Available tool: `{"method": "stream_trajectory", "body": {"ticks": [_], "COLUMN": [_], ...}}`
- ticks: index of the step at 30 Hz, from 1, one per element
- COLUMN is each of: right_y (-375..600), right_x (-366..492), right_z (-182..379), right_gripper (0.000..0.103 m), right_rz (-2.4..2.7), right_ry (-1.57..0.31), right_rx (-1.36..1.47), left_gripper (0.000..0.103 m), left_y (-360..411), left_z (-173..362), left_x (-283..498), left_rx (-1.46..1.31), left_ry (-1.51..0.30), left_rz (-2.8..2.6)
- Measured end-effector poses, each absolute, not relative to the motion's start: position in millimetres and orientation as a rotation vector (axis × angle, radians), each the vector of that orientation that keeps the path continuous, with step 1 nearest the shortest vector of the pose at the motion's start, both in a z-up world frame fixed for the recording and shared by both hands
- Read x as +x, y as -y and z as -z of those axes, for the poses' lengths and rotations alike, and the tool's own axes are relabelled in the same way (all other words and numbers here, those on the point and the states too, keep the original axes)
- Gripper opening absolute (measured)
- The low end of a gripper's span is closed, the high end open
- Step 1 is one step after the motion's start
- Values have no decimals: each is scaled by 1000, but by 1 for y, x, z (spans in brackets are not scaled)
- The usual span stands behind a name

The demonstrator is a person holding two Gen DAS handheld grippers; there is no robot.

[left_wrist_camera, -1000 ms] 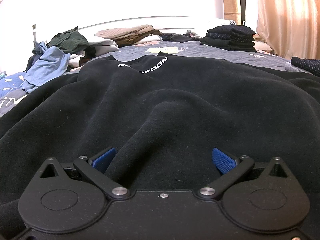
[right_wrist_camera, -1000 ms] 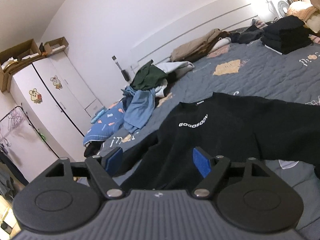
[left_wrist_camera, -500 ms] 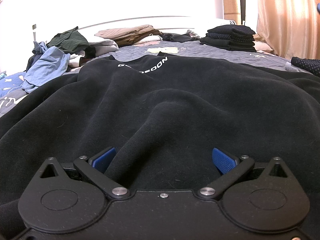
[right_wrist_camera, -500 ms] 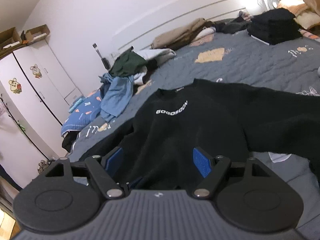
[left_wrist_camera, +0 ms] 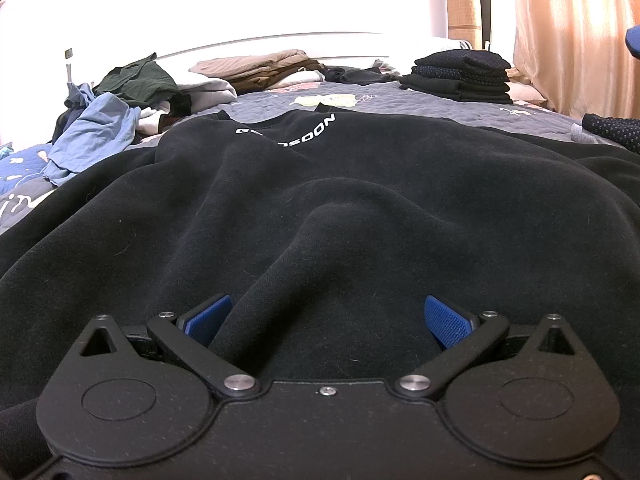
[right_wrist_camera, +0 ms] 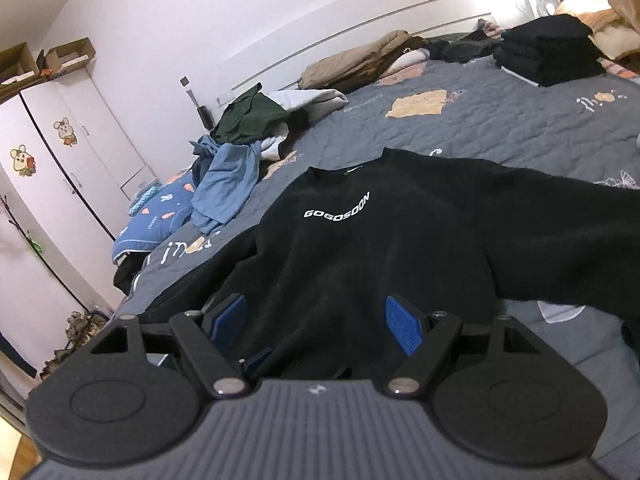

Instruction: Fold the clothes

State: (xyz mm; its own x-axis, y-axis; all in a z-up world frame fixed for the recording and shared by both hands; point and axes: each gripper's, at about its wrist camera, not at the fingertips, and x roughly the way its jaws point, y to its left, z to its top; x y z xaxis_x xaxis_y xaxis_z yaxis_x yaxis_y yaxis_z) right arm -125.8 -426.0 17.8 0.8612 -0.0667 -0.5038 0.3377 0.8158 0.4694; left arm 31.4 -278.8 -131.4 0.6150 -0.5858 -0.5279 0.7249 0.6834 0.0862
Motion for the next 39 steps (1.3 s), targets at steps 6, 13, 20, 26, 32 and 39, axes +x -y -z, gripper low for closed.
{"method": "stream_trajectory", "body": {"ticks": [6, 13, 20, 26, 32, 39], "right_y": [425, 422, 433, 441, 443, 448], "right_x": [-124, -125, -130, -132, -135, -133], "right_z": [-17, -19, -13, -7, -5, 1], "right_gripper": [77, 77, 77, 77, 77, 77], "right_rz": [220, 202, 201, 209, 205, 203], "right_ry": [-502, -497, -505, -514, -507, -511], "right_rx": [568, 576, 589, 593, 580, 586], "left_gripper": [103, 103, 103, 103, 103, 103], "left_y": [279, 279, 279, 279, 279, 281], "left_z": [131, 131, 131, 131, 131, 131], "left_x": [31, 31, 31, 31, 31, 29], "left_rx": [306, 306, 306, 307, 307, 324], "left_ry": [-492, -492, -492, -492, -492, -485], "left_rz": [768, 768, 768, 768, 767, 758]}}
